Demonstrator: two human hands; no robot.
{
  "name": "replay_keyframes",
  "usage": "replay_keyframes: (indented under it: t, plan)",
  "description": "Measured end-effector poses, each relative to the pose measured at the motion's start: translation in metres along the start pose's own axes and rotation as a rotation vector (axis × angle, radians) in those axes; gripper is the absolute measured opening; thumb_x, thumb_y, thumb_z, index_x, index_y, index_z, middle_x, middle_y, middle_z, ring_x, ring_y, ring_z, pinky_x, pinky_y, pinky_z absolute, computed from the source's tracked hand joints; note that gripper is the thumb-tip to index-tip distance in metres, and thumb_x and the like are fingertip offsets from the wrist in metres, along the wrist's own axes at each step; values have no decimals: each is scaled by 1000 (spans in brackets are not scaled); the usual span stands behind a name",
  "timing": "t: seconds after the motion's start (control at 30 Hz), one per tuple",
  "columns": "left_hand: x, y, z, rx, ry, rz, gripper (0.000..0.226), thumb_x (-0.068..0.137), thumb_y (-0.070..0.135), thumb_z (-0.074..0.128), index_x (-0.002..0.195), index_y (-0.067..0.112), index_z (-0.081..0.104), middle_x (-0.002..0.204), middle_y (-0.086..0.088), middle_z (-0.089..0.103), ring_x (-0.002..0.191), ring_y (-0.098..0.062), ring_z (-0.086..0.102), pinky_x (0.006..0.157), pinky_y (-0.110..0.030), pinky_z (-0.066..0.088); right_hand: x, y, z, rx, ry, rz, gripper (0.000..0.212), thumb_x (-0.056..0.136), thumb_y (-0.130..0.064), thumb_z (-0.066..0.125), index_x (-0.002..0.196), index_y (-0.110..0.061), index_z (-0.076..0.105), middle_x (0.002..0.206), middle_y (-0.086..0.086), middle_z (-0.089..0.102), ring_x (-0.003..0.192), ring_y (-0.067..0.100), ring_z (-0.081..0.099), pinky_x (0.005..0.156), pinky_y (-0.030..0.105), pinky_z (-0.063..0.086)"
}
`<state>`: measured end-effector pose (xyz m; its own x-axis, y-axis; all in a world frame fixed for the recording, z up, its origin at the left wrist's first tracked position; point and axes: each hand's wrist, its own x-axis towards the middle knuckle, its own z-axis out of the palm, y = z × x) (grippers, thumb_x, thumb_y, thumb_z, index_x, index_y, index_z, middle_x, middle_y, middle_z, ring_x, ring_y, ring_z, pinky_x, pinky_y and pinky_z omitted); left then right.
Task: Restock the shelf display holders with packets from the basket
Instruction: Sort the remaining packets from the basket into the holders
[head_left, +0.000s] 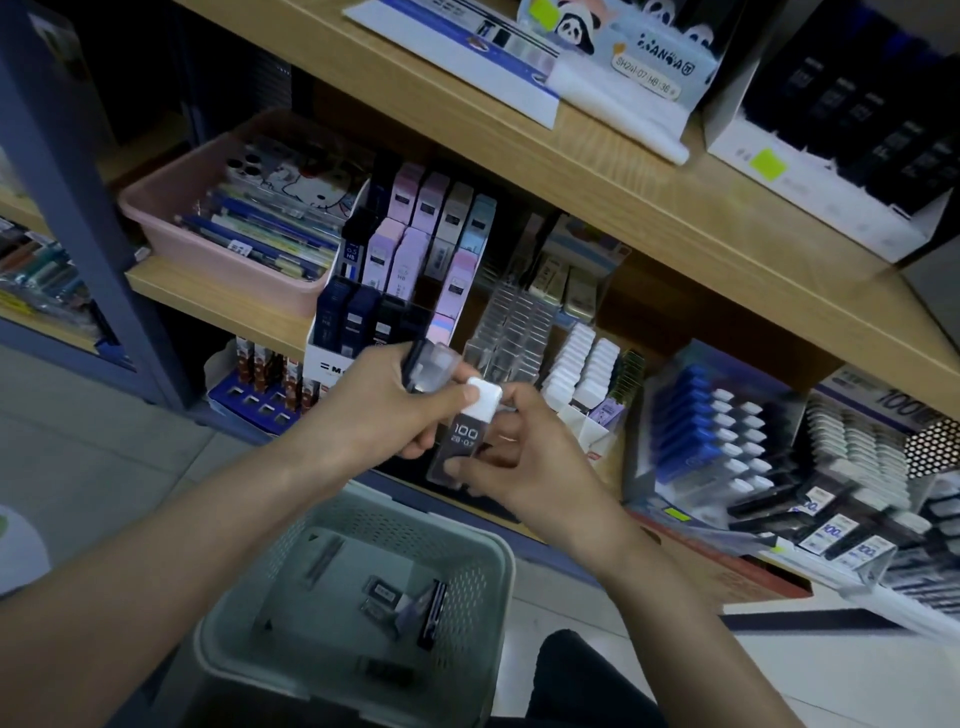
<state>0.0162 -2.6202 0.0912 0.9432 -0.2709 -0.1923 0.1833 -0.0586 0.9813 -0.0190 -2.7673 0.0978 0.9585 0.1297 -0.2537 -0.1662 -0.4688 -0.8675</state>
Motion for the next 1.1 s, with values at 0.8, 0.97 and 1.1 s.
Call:
replay_keyframes:
  t: [0.8, 0.97, 1.1]
  plan:
    - [8, -9, 24, -358, -76, -226, 19, 98, 14, 43, 103, 9, 61, 81, -8, 72, 73, -20, 71, 65, -29, 59, 30, 82, -65, -673, 641, -138, 19, 89, -16, 62, 106, -14, 54, 101, 2, 53, 79, 18, 57, 68, 41, 53]
    - [9, -9, 26, -350, -98, -245, 25, 97, 17, 43, 112, 11, 63, 110, -3, 70, 102, -15, 66, 83, -36, 56, 32, 70, -60, -793, 690, -94, 27, 89, -20, 61, 113, -14, 50, 108, 4, 49, 88, 21, 56, 62, 34, 45]
    - [8, -7, 27, -334, -78, -243, 25, 95, 25, 47, 102, 25, 71, 117, 6, 65, 110, -11, 59, 93, -37, 48, 22, 38, -43, -350, 606, -181, 10, 95, -27, 51, 91, -19, 54, 79, -7, 58, 68, 6, 55, 62, 28, 46]
